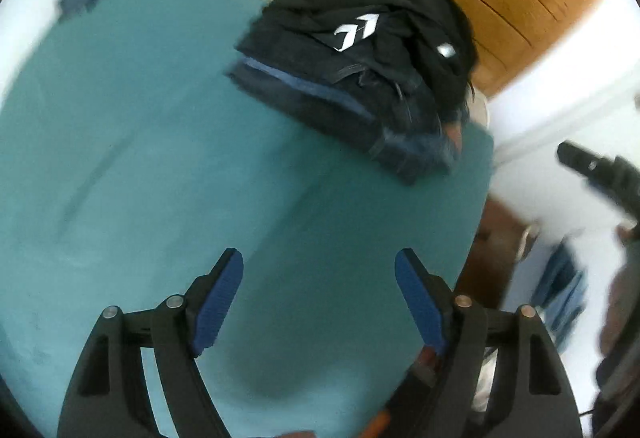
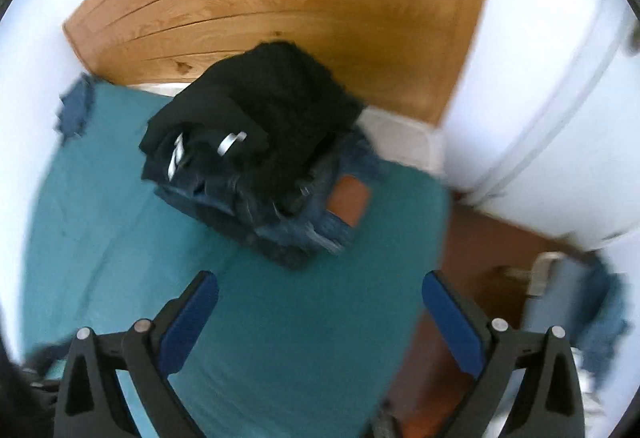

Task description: Fold clothes

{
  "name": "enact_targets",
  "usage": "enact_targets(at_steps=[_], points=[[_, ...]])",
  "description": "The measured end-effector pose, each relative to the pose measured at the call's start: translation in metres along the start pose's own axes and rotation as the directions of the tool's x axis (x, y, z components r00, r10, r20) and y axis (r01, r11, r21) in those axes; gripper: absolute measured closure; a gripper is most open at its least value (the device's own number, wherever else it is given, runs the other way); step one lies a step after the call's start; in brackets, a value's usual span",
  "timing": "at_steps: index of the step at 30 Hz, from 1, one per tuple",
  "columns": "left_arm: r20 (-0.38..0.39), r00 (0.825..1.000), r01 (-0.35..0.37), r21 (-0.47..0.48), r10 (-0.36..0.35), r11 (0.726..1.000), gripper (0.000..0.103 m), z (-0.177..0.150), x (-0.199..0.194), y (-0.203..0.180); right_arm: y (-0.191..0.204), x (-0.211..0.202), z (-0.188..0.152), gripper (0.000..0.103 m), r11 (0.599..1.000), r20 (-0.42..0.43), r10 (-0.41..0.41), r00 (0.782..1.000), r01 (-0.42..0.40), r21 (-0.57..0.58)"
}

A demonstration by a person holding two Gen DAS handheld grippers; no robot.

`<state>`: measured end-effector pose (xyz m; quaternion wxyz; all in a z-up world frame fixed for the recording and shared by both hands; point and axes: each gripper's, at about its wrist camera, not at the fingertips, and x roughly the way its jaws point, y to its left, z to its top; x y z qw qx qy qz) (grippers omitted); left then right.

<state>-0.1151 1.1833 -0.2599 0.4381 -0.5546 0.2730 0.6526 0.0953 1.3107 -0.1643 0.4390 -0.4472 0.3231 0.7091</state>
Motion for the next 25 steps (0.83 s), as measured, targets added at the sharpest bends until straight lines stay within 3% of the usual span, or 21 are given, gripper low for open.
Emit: enact_targets(at_steps=[3, 4, 6, 9, 13, 17, 22, 25], points=[[0.054, 0.998, -0.035, 0.083, 0.031, 0.996, 0.023, -0.030, -0.070, -0.002, 0.036, -0.086, -0.043, 0.000, 0.994, 0.037, -0.112, 0.993, 0.112, 0.010], [0.080, 0.996, -0.042, 0.104, 0.034, 0.994, 0.023, -0.040, -0.100, -0.005, 0.041, -0.095, -0.065, 0.000, 0.991, 0.038, -0.133, 0.990, 0.132, 0.032], [0.126, 0.991, -0.055, 0.133, 0.039, 0.990, 0.023, -0.063, -0.156, -0.007, 0.054, -0.163, -0.104, 0.000, 0.985, 0.040, -0.128, 0.991, 0.123, 0.118], [0.194, 0.979, -0.098, 0.168, 0.065, 0.981, 0.023, -0.097, -0.227, -0.005, 0.067, -0.211, -0.154, 0.000, 0.973, 0.055, -0.067, 0.996, 0.053, 0.226], [0.297, 0.951, -0.148, 0.195, 0.085, 0.970, 0.022, -0.160, -0.315, -0.005, 0.085, -0.253, -0.209, 0.000, 0.959, 0.067, -0.098, 0.993, 0.076, 0.274], [0.381, 0.917, -0.220, 0.223, 0.123, 0.950, 0.022, -0.206, -0.376, -0.006, 0.089, -0.318, -0.253, 0.000, 0.956, 0.152, -0.108, 0.982, 0.061, 0.286], [0.402, 0.908, -0.235, 0.250, 0.120, 0.939, 0.022, -0.241, -0.409, -0.004, 0.102, -0.338, -0.283, 0.000, 0.965, 0.158, -0.073, 0.985, 0.030, 0.260], [0.410, 0.904, -0.243, 0.254, 0.123, 0.936, 0.022, -0.242, -0.405, -0.007, 0.105, -0.345, -0.295, 0.000, 0.968, 0.174, -0.067, 0.983, 0.022, 0.251]])
